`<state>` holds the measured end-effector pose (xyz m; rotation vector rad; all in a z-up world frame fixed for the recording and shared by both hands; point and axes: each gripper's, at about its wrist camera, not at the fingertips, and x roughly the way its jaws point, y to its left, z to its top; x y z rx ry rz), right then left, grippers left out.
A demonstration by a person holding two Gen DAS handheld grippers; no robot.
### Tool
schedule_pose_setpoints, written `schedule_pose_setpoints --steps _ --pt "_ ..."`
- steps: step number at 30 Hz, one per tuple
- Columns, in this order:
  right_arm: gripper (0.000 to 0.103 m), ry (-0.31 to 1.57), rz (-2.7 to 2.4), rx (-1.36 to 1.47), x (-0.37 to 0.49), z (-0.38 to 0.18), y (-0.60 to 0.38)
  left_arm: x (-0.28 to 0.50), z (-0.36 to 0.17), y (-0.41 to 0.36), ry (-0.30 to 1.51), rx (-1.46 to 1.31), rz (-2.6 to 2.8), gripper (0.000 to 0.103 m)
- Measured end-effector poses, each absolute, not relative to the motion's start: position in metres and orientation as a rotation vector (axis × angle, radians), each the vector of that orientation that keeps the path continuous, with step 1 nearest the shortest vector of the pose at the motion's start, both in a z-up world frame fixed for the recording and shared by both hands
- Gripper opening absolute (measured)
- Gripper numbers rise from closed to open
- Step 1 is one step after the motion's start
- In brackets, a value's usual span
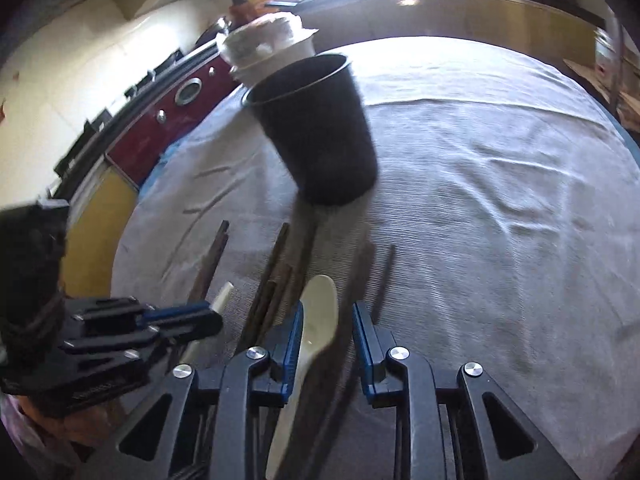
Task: Organize utensils
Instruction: 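Grasp a white spoon with the left tool while the right tool grasps the other spoon, then lift the spoons and carry both toward the black utensil cup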
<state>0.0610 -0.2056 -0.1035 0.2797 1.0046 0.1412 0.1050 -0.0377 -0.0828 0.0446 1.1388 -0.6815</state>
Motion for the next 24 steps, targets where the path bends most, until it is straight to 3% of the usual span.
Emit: schedule_pose_setpoints --steps 6,7,8,10,21,22,23,24 --pt "0.025 1.008 0.115 0.204 0.072 -0.109 -0.193 0.107 -0.07 -0.032 1.106 0.01 -0.691 0.011" --pt "0.012 1.004 0.116 0.181 0.072 -0.108 -0.19 0.107 -0.067 -0.031 1.1 0.006 -0.693 0.011" --pt "0.006 1.004 0.114 0.159 0.072 -0.108 -0.188 0.107 -0.065 -0.029 1.093 0.003 -0.693 0.011" --pt "0.003 0.991 0.113 0.146 0.071 -0.106 -0.186 0.109 -0.06 -0.026 1.079 -0.005 -0.693 0.011" --pt "0.003 0.938 0.168 0.205 0.061 -0.086 -0.201 0.12 -0.039 -0.017 1.013 -0.049 -0.672 0.011" --pt "0.01 0.949 0.187 0.229 0.061 -0.087 -0.205 0.12 -0.04 -0.015 1.013 -0.05 -0.668 0.011" --pt "0.028 0.968 0.186 0.234 0.061 -0.088 -0.207 0.12 -0.042 -0.013 1.016 -0.054 -0.661 0.011" --pt "0.04 0.981 0.173 0.223 0.062 -0.089 -0.207 0.12 -0.044 -0.012 1.021 -0.06 -0.656 0.011"
